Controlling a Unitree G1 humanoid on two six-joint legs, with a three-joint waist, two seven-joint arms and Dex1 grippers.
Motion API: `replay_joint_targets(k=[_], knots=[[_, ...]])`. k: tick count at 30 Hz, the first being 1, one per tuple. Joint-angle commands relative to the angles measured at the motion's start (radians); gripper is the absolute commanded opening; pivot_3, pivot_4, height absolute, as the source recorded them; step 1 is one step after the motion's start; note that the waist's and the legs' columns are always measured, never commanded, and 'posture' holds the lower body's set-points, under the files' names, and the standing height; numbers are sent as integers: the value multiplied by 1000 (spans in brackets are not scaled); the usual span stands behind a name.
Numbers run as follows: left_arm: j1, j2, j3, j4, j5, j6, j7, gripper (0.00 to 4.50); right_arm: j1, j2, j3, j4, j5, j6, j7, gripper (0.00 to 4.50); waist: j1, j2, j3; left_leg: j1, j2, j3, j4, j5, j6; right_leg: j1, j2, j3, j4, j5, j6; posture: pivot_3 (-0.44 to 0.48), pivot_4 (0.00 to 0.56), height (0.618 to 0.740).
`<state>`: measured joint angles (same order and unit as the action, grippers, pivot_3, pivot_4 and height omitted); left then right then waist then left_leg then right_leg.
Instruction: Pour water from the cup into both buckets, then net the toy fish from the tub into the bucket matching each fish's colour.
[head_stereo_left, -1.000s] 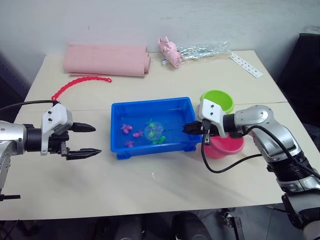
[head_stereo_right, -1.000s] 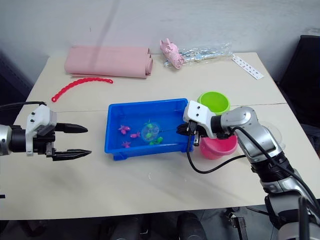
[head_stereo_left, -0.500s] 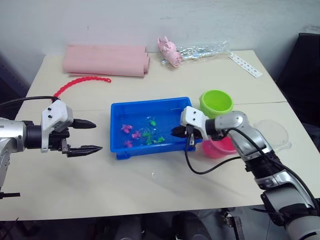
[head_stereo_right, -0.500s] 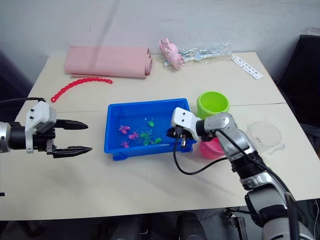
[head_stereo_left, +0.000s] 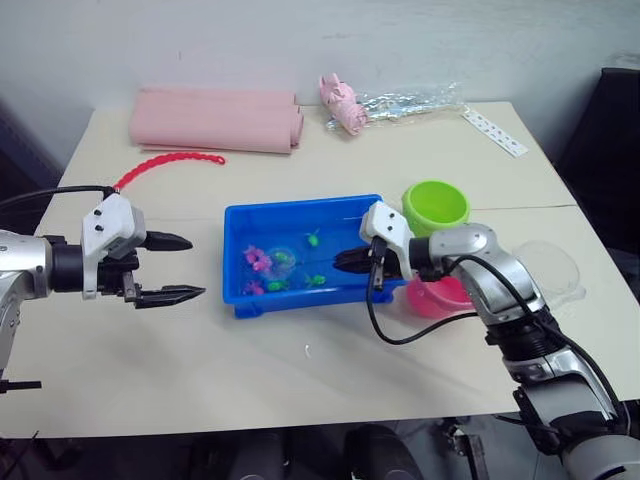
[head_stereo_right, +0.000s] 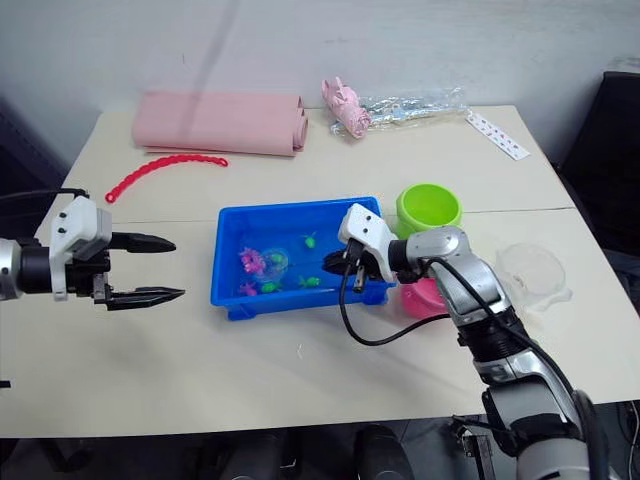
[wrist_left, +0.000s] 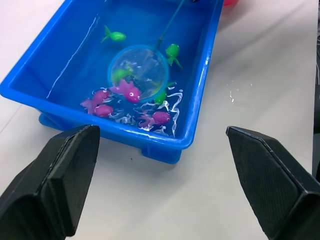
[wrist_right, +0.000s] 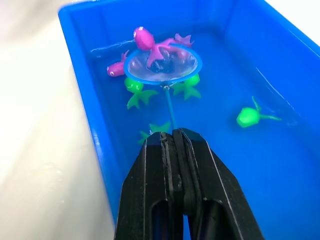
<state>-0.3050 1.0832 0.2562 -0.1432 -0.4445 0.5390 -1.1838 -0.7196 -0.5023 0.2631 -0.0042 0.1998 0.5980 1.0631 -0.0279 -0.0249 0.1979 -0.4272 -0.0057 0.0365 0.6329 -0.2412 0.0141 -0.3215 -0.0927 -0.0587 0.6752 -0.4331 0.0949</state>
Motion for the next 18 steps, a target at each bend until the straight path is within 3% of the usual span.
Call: replay_joint_targets(k=[1, 8, 18], knots=[[-45, -2, -7, 8, -12, -19, -5, 4428, 16, -25, -60, -69, 45, 36, -13, 0, 0, 0, 0, 0, 0, 0, 0, 0, 0, 0, 0, 0, 0, 0, 0, 0, 150, 740], [-152, -74, -54, -8, -99, 59, -10, 4428, 63, -107, -222, -231, 180, 192, -42, 0, 5, 0, 0, 0, 0, 0, 0, 0, 0, 0, 0, 0, 0, 0, 0, 0, 150, 740], [-423, -254, -222, 103, -111, 48, -82, 4428, 266, -324, -635, -518, 426, 449, -124, 0, 26, 0, 0, 0, 0, 1, 0, 0, 0, 1, 0, 0, -1, 0, 0, 0, 150, 740]])
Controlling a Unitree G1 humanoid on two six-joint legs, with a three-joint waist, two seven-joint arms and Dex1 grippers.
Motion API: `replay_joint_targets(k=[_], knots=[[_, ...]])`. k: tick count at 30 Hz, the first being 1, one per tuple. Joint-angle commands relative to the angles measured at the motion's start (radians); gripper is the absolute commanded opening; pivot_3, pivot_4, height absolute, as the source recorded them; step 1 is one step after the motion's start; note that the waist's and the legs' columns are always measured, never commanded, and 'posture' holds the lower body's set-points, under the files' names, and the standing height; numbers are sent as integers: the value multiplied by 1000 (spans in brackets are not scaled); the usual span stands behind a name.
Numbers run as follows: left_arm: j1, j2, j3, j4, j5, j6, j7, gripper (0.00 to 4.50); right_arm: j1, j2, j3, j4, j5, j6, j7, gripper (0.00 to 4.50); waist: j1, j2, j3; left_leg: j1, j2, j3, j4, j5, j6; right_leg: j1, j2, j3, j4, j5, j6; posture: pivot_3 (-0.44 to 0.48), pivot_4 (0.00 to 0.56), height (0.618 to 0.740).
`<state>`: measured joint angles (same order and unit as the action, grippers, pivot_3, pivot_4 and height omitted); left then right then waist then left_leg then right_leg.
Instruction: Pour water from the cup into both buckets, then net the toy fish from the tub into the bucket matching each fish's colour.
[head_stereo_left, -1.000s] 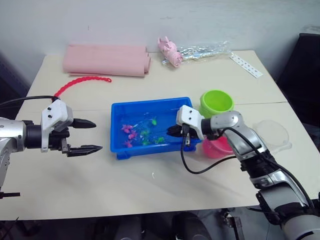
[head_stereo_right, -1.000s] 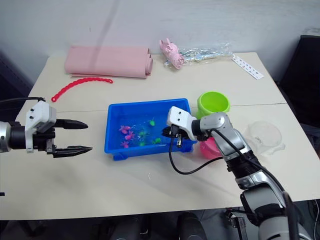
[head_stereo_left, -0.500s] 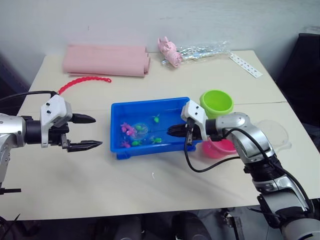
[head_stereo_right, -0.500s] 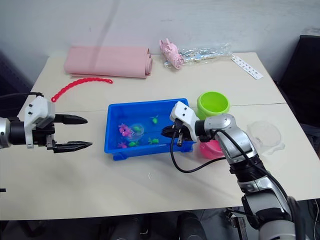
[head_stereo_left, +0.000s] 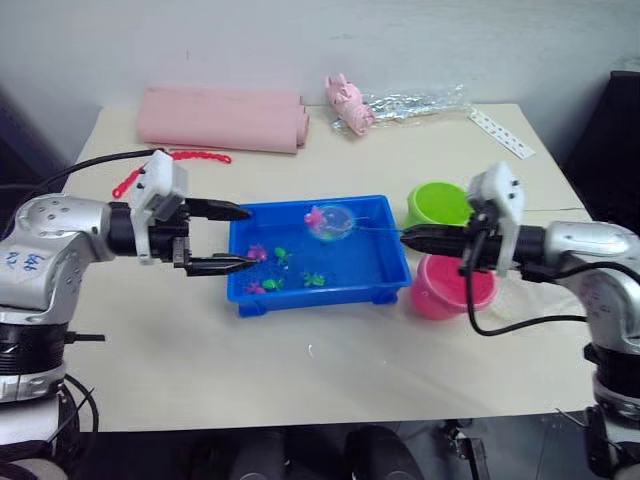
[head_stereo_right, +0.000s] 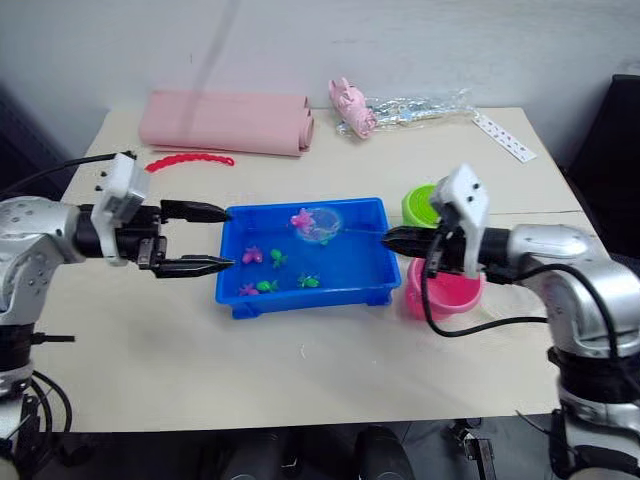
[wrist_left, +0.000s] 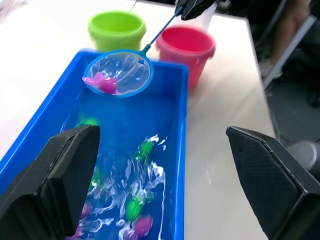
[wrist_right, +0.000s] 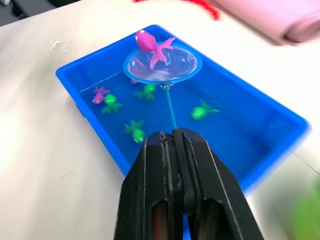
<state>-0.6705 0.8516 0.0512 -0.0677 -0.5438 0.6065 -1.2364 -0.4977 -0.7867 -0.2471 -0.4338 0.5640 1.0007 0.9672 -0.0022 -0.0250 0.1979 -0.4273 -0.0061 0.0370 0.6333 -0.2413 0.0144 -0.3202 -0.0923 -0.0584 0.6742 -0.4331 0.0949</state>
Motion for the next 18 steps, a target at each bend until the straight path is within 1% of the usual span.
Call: replay_joint_targets(k=[1, 2, 6, 9, 11, 15, 18], knots=[[-85, -41, -31, 45, -9, -25, -40, 4428, 74, -55, -165, -112, 76, 59, -36, 0, 2, 0, 0, 0, 0, 0, 0, 0, 0, 0, 0, 0, 0, 0, 0, 0, 150, 740], [-104, -52, -41, 58, -7, -28, -48, 4428, 96, -67, -192, -128, 90, 66, -44, 0, 3, 0, 0, 0, 0, 0, 0, 0, 0, 0, 0, 0, 0, 0, 0, 0, 150, 740], [-172, -105, -93, 117, 11, -67, -106, 4428, 241, -108, -384, -212, 135, 112, -73, 0, 4, 0, 0, 0, 0, 0, 0, 0, 0, 1, 0, 0, -1, 0, 0, 0, 150, 740], [-223, -144, -127, 179, 35, -104, -138, 4428, 363, -120, -518, -261, 145, 134, -78, 0, 4, 0, 0, 0, 0, 1, 0, 0, 1, 1, 1, 0, -1, 0, 0, 0, 150, 740], [-250, -166, -141, 217, 47, -123, -156, 4428, 435, -120, -586, -285, 147, 136, -76, 0, 6, 0, 0, 1, 0, 0, 0, 0, 1, 3, 1, -1, -1, 0, 0, 0, 150, 740], [-293, -207, -167, 287, 74, -168, -199, 4428, 584, -108, -688, -338, 129, 107, -76, 0, 12, 0, 0, 2, 0, 0, 1, 0, 1, 5, 2, -1, -3, 0, 0, 0, 150, 740], [-314, -229, -174, 324, 90, -190, -215, 4428, 675, -94, -727, -369, 100, 59, -79, 0, 17, 0, 0, 5, 0, 0, 0, 0, 1, 9, 2, -1, -5, 0, 0, 0, 150, 740]])
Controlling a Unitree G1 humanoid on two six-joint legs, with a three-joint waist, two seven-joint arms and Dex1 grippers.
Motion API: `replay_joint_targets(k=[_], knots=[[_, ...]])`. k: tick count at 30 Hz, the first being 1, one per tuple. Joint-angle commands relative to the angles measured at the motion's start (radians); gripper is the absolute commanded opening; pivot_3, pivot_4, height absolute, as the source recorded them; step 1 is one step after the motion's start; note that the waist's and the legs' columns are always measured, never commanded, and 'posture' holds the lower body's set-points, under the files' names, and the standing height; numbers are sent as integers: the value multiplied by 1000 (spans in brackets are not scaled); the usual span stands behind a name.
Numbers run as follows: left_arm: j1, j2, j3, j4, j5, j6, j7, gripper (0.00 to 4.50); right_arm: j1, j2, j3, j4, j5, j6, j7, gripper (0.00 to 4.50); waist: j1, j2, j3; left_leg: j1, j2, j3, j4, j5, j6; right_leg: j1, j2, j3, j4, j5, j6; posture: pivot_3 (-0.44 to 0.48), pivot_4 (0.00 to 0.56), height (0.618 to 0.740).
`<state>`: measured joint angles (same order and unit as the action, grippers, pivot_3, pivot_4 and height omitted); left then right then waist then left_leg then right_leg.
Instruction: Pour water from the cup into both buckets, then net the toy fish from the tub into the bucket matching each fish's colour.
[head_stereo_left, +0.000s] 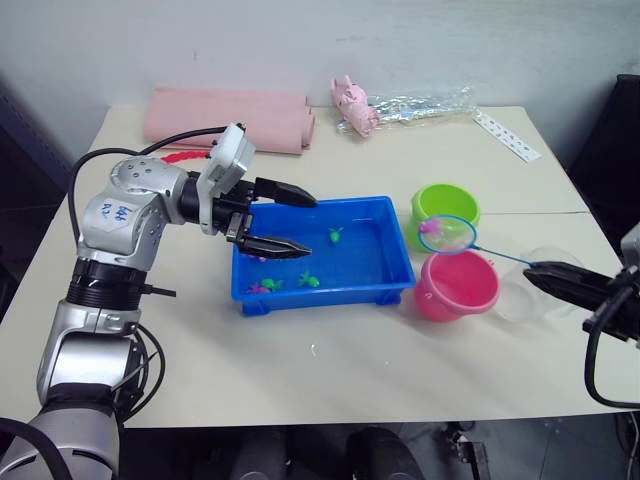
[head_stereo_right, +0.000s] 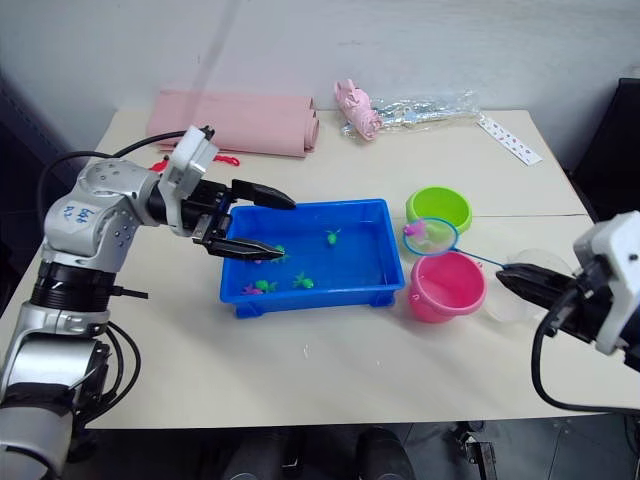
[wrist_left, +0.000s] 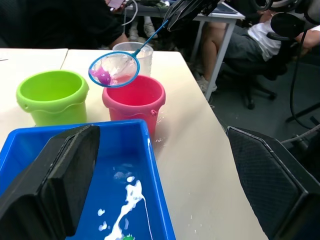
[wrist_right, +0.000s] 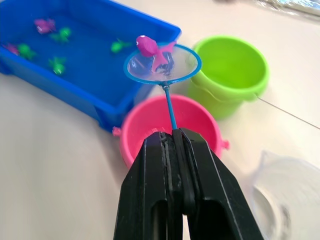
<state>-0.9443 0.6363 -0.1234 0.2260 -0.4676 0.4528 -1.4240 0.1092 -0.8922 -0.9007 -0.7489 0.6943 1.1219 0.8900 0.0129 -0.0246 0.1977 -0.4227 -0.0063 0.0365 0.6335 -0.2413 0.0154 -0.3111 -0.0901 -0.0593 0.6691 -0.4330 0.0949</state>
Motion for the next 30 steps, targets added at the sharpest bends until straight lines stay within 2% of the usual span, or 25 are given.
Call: replay_joint_targets(k=[1, 6, 9, 11, 19, 25, 28, 30], knots=[[-49, -22, -3, 45, 19, -45, -32, 4428, 117, 19, -82, -67, -69, -102, 1, 0, 2, 0, 0, 1, 0, -1, 0, 0, 0, 2, 0, 0, -1, 0, 0, 0, 150, 740], [-76, -46, -10, 91, 34, -68, -49, 4428, 288, 28, -71, -91, -262, -327, 19, 0, 11, 0, 0, 1, 1, -2, 0, 0, 0, 4, 3, 0, -7, 0, 0, 0, 150, 740], [-87, -60, -9, 117, 45, -83, -57, 4428, 385, 11, -20, -69, -465, -590, 18, 0, 11, 0, 0, 1, 1, -2, 0, 0, 0, 5, 3, 1, -7, 0, 0, 0, 150, 740], [-90, -67, -8, 122, 49, -87, -59, 4428, 457, -24, 2, -25, -666, -867, 12, 0, 11, 0, 0, 1, 0, -2, 1, 0, 0, 5, 3, 1, -8, 0, 0, 0, 150, 740], [-90, -74, 5, 127, 55, -93, -55, 4428, 486, -63, -31, 133, -983, -1491, -53, 0, 9, 1, 0, 2, 1, -1, 1, 0, 0, 5, 5, 1, -8, 0, 0, 0, 150, 740], [-89, -76, 10, 127, 57, -93, -50, 4428, 448, -84, -50, 219, -1063, -1706, -91, 0, 9, 1, 0, 2, 1, -2, 1, 0, 0, 5, 4, 1, -8, 0, 0, 0, 150, 740], [-89, -77, 12, 130, 58, -94, -47, 4428, 421, -104, -57, 254, -1069, -1740, -103, 0, 9, 1, 0, 2, 1, -2, 2, 0, 0, 5, 4, 1, -8, 0, 0, 0, 150, 740], [-87, -76, 12, 131, 60, -96, -46, 4428, 398, -92, -41, 259, -993, -1677, -95, 0, 9, 1, 0, 2, 1, -2, 2, 0, 0, 5, 4, 1, -8, 0, 0, 0, 150, 740]])
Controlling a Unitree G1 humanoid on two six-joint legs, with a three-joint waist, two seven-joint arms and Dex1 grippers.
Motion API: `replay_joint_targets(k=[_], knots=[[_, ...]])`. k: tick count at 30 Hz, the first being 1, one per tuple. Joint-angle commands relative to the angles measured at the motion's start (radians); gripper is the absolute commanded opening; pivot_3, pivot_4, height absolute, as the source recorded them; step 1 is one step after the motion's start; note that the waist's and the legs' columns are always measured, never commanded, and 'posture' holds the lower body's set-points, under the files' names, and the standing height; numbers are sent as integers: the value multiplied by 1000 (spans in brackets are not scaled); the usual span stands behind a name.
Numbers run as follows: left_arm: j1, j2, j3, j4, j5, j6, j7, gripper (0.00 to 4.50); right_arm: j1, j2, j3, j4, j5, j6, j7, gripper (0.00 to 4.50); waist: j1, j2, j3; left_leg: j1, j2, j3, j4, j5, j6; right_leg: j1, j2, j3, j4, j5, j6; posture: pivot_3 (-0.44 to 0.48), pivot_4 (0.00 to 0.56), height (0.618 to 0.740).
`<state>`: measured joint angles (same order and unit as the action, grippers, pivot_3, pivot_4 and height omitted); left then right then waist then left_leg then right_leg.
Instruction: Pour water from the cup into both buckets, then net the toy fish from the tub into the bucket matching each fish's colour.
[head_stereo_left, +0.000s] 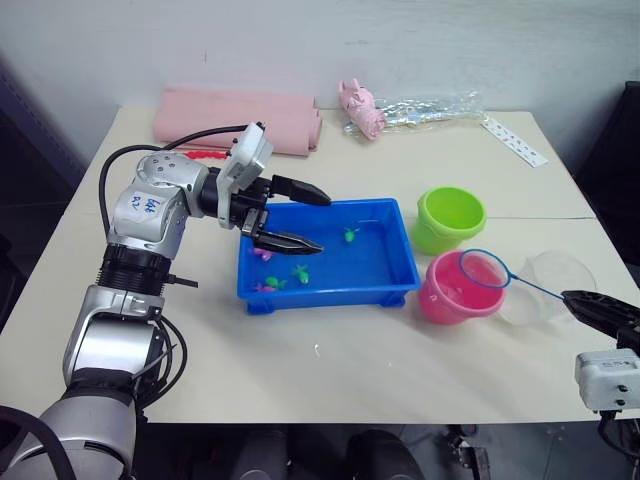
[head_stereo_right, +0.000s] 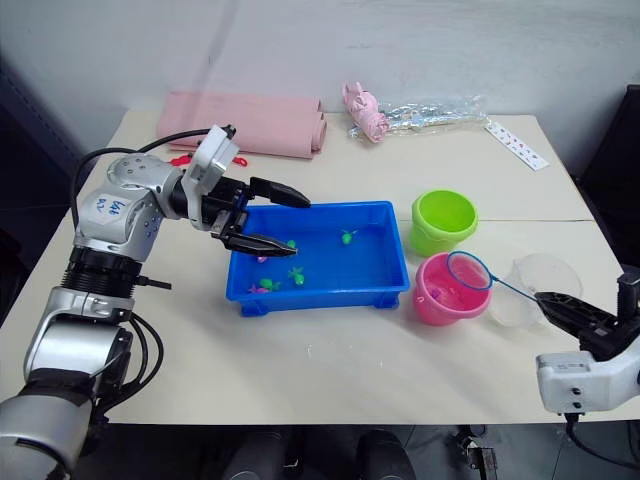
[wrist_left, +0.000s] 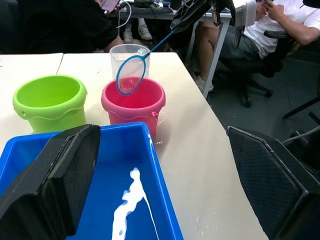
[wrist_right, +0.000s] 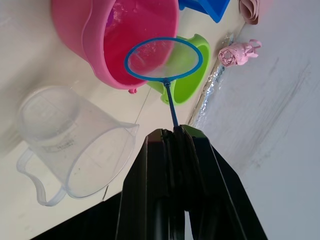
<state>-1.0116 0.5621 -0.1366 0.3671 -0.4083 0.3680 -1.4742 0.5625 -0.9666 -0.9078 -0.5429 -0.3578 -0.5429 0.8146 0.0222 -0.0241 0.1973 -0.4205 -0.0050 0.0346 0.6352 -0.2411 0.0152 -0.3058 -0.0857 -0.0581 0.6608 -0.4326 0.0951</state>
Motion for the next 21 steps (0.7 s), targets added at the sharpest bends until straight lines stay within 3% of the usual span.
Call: replay_joint_targets(k=[1, 5, 8, 11, 15, 21], knots=[[-16, 4, 24, -8, 5, -15, 5, 4428, -69, -7, -21, 48, 125, 55, -7, 0, 0, 0, 0, 0, 0, 0, 0, 0, 0, 0, 0, 0, 0, 0, 0, 0, 150, 740], [36, 86, 33, 18, 51, -43, 6, 4428, -155, -33, 69, -30, 554, 485, 35, 0, 0, 0, 0, 0, 0, 0, 0, 0, 0, 0, 0, 0, 0, 0, 0, 0, 150, 740], [101, 158, 60, -22, 57, -27, 8, 4428, -257, -116, 156, -17, 719, 640, 13, 0, 0, 0, 0, 0, 0, 0, 0, 0, 0, 0, 0, 0, 0, 0, 0, 0, 150, 740], [187, 238, 103, -73, 64, -2, 26, 4428, -445, -181, 335, 10, 871, 793, 8, 0, -11, 1, 0, 0, 2, 0, 0, 0, 0, 1, 1, 0, 0, 1, -1, 0, 150, 740], [316, 339, 172, -174, 51, 51, 50, 4428, -782, -98, 645, 41, 886, 972, 43, 0, -32, 1, 0, 2, 4, 1, -1, 0, 0, 1, 3, 3, 1, 1, -2, 0, 150, 740], [534, 449, 310, -359, 23, 128, 132, 4428, -1161, 129, 1068, 230, 728, 1012, 86, 0, -31, 3, 1, 0, 4, -1, 0, 0, 0, -1, 1, 2, 0, 1, -2, 0, 150, 740]])
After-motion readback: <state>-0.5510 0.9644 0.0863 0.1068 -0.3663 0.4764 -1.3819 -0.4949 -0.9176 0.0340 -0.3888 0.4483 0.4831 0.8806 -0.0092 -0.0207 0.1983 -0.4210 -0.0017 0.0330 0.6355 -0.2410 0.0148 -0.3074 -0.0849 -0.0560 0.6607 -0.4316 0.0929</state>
